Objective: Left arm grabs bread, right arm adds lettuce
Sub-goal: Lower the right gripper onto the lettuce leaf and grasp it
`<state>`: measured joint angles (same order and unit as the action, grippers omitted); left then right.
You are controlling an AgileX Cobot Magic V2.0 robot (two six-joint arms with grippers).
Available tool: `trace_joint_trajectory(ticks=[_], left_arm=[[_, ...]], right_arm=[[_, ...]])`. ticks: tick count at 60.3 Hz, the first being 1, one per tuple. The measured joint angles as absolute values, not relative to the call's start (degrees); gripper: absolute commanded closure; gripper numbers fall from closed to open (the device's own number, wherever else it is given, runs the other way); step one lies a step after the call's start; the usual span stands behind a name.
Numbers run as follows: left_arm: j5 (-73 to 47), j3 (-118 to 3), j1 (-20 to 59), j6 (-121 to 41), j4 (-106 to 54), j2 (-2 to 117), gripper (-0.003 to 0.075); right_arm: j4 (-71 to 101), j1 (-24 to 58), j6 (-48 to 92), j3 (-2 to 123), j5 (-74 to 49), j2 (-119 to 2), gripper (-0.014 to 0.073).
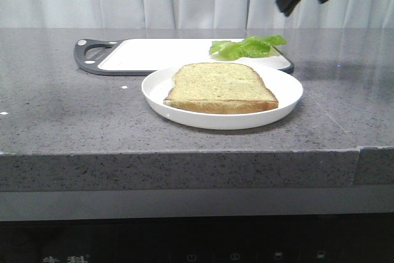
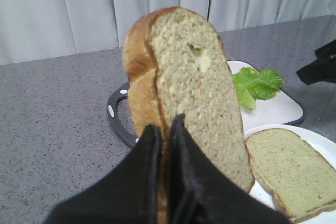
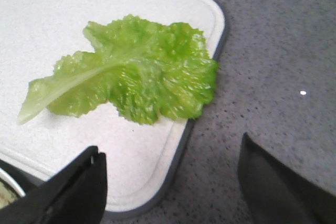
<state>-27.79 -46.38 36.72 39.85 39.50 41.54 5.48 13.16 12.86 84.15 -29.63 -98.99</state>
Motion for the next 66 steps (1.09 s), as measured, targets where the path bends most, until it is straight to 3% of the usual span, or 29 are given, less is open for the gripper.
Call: trace_joint_trajectory(ticks=[5,17,40,56,66], left_arm=[[-27.79,-46.38,36.72,39.93,39.5,41.54,0.0741],[-28.22,-46.38,36.72,39.93,39.5,41.54,0.0741],[-28.68,-46.38,36.72,39.93,39.5,41.54,0.0741],[-28.68,-46.38,36.72,39.98,39.5,41.54,0.0741],[-28.68,-46.38,36.72,39.98,39.5,41.54,0.0741]], right_arm=[[5.86,13.32,14.36,90.12,-33.43,-103.64,0.0066],[9.12,13.32,17.76,101.73,-39.67,-112.72,0.0207],[10.17,13.32,18.28,109.66,-42.88,-121.59,0.0226],[10.47,13.32,18.43,109.76,-42.97,-122.07,0.0502],[10.56,13.32,18.43,109.76,-42.97,-121.53,0.0547]])
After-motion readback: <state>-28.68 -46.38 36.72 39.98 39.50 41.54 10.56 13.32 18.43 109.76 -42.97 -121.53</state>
